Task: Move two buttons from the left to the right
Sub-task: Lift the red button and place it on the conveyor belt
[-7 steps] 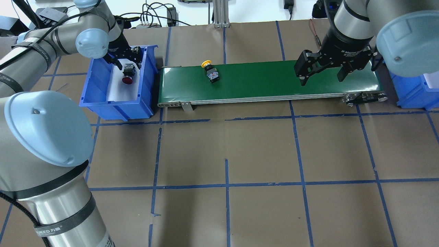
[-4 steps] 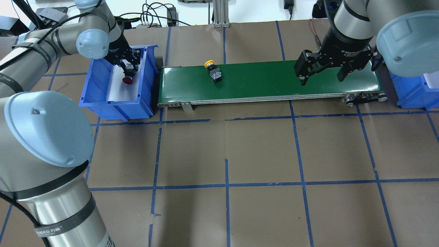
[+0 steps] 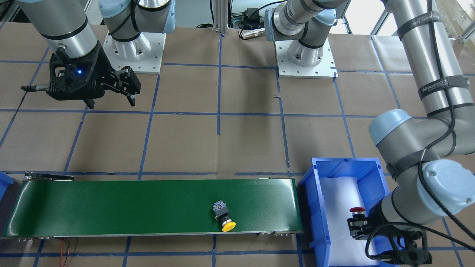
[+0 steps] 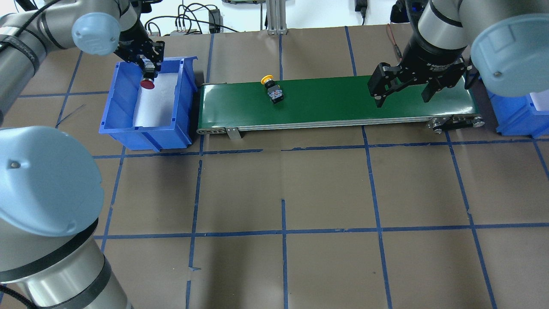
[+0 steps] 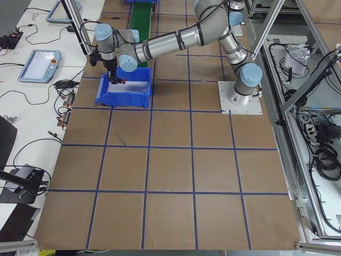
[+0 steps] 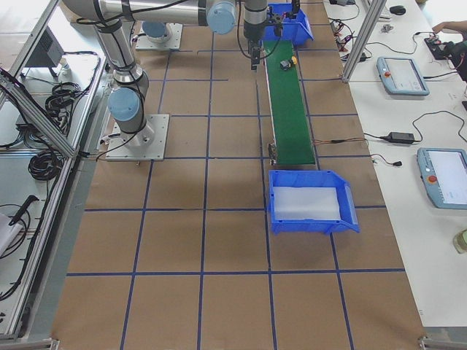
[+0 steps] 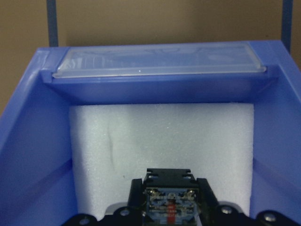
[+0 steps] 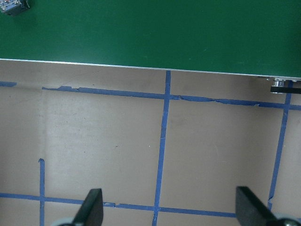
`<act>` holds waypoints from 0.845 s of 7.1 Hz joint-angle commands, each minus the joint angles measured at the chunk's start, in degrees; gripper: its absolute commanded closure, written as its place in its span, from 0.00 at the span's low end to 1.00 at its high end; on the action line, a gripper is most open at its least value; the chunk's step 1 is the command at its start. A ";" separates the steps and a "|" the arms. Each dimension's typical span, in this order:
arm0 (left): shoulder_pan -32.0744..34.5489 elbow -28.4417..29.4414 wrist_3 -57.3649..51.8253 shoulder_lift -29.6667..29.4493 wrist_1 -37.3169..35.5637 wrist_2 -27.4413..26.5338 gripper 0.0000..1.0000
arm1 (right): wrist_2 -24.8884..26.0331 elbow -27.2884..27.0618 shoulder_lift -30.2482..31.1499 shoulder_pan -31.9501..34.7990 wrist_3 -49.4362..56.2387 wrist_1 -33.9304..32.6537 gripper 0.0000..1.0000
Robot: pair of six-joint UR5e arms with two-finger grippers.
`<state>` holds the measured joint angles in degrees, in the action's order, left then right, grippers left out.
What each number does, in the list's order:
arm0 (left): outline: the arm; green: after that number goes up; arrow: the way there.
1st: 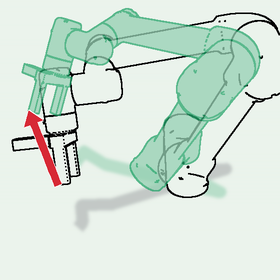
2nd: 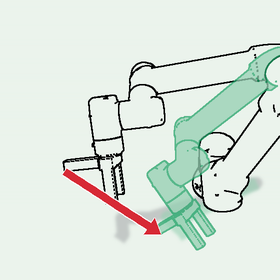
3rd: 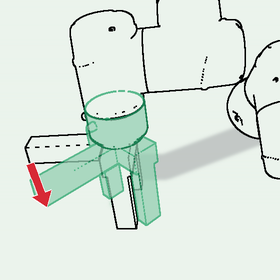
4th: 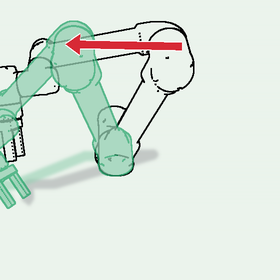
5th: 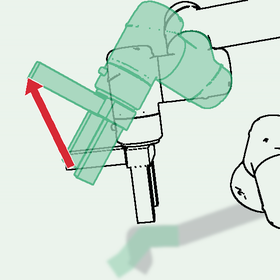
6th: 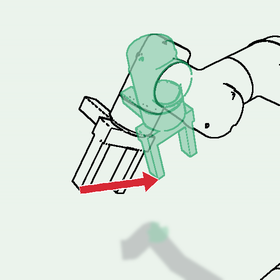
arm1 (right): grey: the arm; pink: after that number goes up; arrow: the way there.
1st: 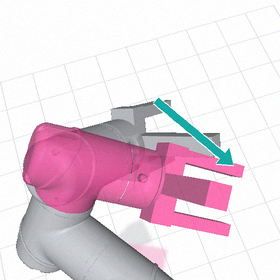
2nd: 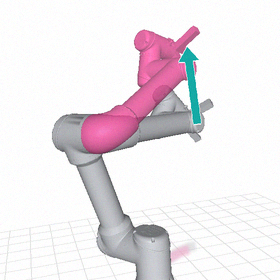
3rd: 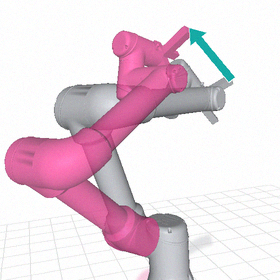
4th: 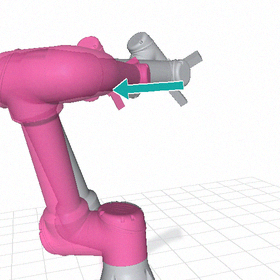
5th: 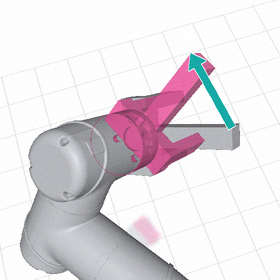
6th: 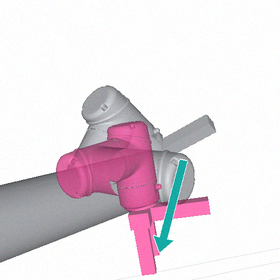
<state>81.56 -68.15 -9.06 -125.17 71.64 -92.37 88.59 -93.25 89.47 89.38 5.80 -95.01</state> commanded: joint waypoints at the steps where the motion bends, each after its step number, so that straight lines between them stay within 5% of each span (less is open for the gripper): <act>1: 0.79 0.04 0.36 7.80 6.38 -0.71 0.73 | 0.00 0.00 0.00 0.00 0.00 0.00 0.00; 3: 1.84 -0.14 1.06 12.82 10.52 -1.24 0.73 | 0.00 0.00 0.00 0.00 0.00 0.00 0.00; 6: 8.42 -0.05 9.22 12.42 9.66 -1.06 0.72 | 0.00 0.00 0.00 0.00 -0.26 -0.09 0.00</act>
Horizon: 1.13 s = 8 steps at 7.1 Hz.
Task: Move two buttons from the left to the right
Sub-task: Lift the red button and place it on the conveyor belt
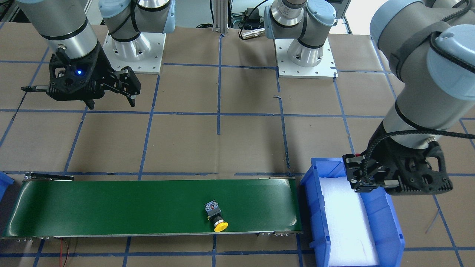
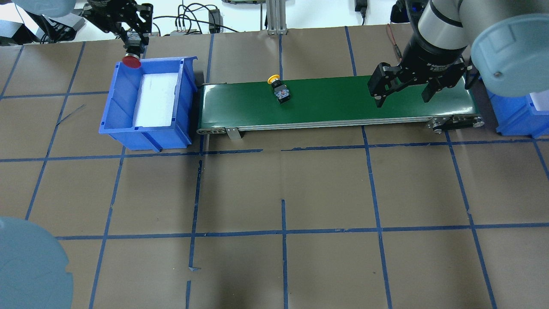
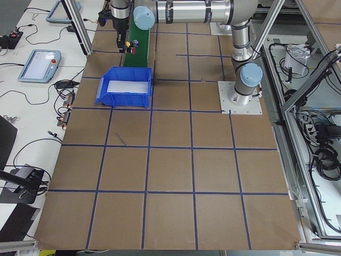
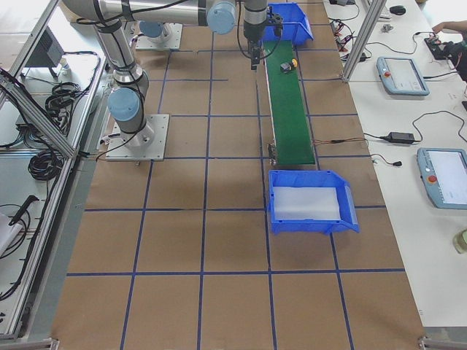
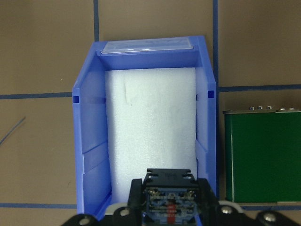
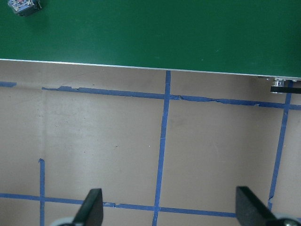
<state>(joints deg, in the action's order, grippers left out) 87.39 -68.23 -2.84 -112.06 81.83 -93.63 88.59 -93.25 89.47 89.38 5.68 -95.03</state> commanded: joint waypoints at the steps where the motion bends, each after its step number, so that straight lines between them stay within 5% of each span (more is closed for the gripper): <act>1: 3.74 -0.06 5.19 -1.83 -1.58 0.64 0.72 | 0.00 0.00 0.00 0.00 -0.14 0.01 0.00; 8: 10.35 -1.11 8.64 -13.09 -7.65 0.82 0.73 | 0.09 0.00 0.00 0.09 -0.14 0.02 0.00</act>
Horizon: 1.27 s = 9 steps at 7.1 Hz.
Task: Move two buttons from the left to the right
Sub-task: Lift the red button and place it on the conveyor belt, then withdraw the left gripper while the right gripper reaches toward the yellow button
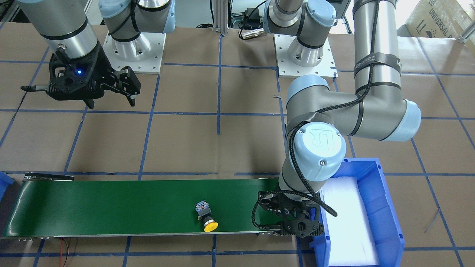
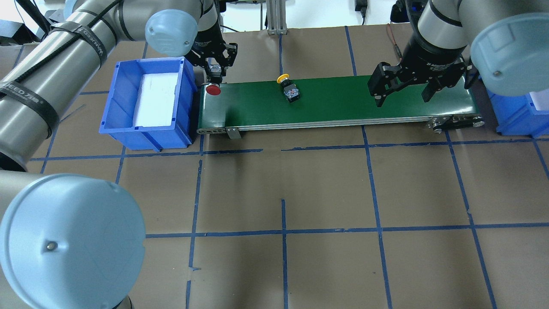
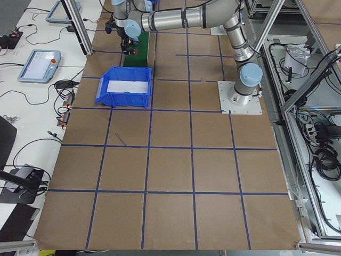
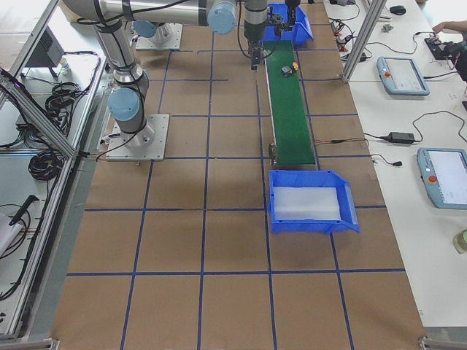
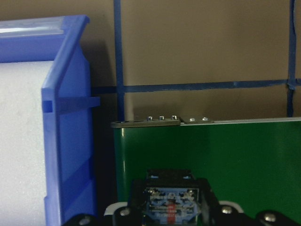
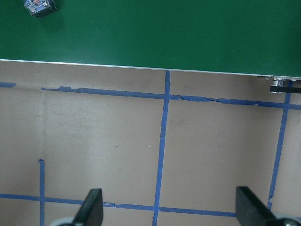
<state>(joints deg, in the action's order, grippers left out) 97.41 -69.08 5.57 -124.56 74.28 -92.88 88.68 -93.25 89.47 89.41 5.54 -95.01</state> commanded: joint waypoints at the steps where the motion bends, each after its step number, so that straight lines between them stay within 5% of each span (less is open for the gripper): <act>1: 0.49 -0.62 0.32 -1.12 -0.01 0.06 0.73 | 0.09 0.00 0.26 0.06 -0.78 0.17 0.00; 2: 0.67 -1.32 1.01 -1.12 -0.01 0.06 0.72 | 0.09 0.00 0.18 0.06 -0.88 0.35 0.00; 5: 0.41 -1.33 1.64 -1.04 -0.10 -0.20 0.31 | -0.87 1.57 -3.67 0.50 -1.06 -2.62 0.00; 6: 0.41 -1.15 1.72 -0.95 -0.36 -0.37 0.07 | -1.05 1.66 -5.34 0.67 -0.44 -3.16 0.00; 9: -2.74 -0.18 0.94 2.37 0.34 -0.90 0.00 | -3.25 1.93 -12.54 4.60 0.78 -10.60 0.00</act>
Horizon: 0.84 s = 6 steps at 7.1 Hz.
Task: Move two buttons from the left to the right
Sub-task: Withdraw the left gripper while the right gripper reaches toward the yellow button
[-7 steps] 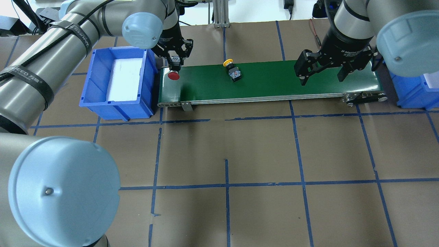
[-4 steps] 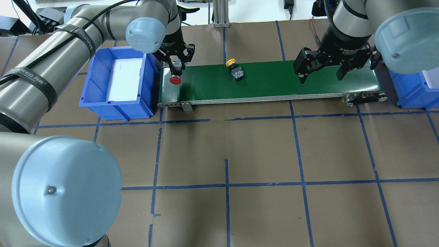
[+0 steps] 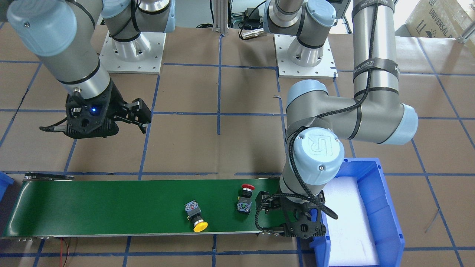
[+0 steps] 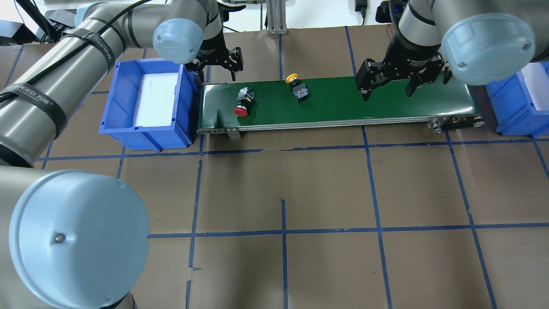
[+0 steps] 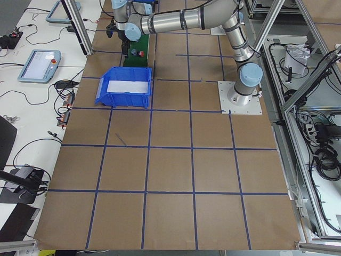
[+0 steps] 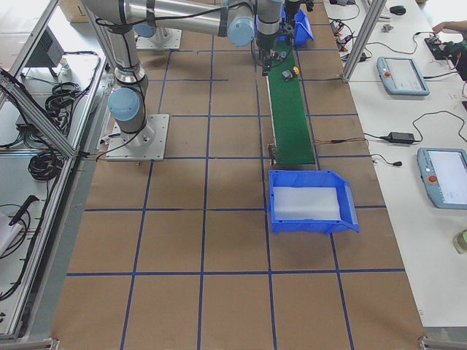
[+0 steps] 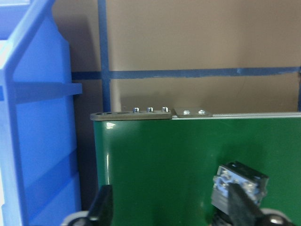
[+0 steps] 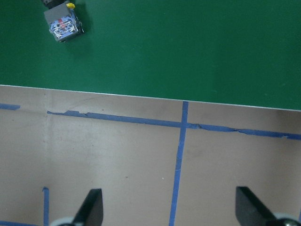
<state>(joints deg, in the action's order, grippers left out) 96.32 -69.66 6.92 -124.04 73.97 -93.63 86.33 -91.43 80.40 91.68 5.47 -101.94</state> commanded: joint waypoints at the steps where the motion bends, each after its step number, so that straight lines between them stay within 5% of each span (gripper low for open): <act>1: -3.75 0.40 -0.59 4.39 3.69 0.03 0.00 | -0.90 0.64 -5.15 3.40 0.85 -5.09 0.00; 6: -9.05 0.49 -5.69 12.49 14.25 0.21 0.00 | -0.55 6.09 -15.69 6.13 1.47 -14.30 0.02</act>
<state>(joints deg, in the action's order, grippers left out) 87.79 -69.17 1.35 -113.29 85.52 -93.29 85.54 -86.20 67.66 96.66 6.93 -112.25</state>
